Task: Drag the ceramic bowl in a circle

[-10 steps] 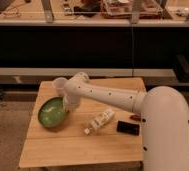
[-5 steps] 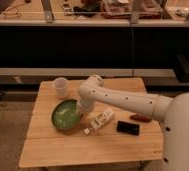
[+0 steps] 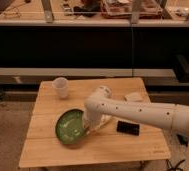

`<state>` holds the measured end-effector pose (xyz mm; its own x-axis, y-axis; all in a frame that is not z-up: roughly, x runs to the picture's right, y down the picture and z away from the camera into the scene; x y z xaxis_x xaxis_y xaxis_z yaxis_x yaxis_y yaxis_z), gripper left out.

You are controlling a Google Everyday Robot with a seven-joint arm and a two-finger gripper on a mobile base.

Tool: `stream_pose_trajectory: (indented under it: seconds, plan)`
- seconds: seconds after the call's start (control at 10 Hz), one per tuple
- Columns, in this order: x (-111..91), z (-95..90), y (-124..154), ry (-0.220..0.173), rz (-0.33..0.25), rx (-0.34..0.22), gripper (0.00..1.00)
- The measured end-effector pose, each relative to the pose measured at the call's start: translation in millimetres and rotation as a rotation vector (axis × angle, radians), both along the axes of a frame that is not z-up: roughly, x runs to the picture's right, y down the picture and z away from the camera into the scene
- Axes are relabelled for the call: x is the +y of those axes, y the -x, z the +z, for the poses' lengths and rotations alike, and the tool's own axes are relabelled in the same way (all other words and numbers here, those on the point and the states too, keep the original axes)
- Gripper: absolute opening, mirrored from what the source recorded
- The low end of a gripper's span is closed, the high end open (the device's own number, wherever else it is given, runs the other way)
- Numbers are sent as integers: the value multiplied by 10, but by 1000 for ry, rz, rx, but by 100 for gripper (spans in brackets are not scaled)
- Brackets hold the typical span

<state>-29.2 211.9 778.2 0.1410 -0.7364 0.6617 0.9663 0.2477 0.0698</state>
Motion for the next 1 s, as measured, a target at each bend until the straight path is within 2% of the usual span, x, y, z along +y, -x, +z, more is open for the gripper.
stream_pose_trajectory:
  seconds: [0.3, 0.5, 0.7, 1.0]
  plan:
    - [254, -268, 183, 3, -49, -61, 17]
    - [386, -376, 448, 11, -93, -118, 17]
    - [468, -392, 713, 19, -130, -168, 17]
    - [505, -330, 1329, 26, -198, -266, 17]
